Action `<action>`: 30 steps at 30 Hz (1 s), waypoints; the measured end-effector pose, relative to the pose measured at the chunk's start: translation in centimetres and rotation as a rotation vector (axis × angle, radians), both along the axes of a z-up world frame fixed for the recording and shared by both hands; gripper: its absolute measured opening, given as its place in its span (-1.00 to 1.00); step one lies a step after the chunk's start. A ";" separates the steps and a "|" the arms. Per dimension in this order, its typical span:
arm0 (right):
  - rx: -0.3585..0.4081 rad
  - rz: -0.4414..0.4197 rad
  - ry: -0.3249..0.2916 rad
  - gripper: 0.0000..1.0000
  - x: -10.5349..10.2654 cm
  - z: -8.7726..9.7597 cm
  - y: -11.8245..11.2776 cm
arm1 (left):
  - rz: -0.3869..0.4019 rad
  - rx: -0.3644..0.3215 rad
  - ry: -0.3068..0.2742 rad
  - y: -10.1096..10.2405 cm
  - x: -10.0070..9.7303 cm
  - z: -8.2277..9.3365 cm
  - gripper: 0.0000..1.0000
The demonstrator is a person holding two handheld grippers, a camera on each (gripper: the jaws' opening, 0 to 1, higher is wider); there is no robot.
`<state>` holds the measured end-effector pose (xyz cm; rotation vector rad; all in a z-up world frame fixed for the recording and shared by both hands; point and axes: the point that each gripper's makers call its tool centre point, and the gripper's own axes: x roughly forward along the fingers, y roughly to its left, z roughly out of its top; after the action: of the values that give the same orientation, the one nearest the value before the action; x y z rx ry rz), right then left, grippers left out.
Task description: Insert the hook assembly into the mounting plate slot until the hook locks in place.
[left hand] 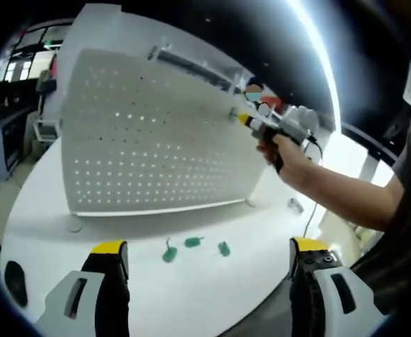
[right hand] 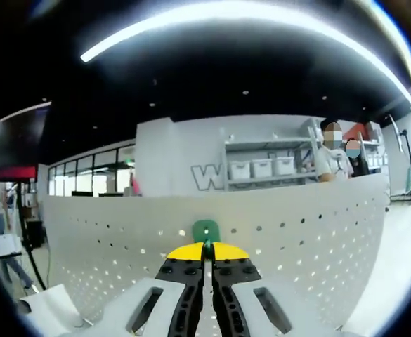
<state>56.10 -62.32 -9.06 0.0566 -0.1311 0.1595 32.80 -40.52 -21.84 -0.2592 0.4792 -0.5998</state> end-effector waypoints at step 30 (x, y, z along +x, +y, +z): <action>0.085 0.023 0.095 -0.79 -0.1 -1.3 -0.1 | 0.022 0.000 -0.002 0.3 -0.5 0.0 0.90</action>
<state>56.00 -62.42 -10.37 0.1504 -0.0421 0.1742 32.32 -40.22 -21.83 -0.2639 0.4736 -0.5787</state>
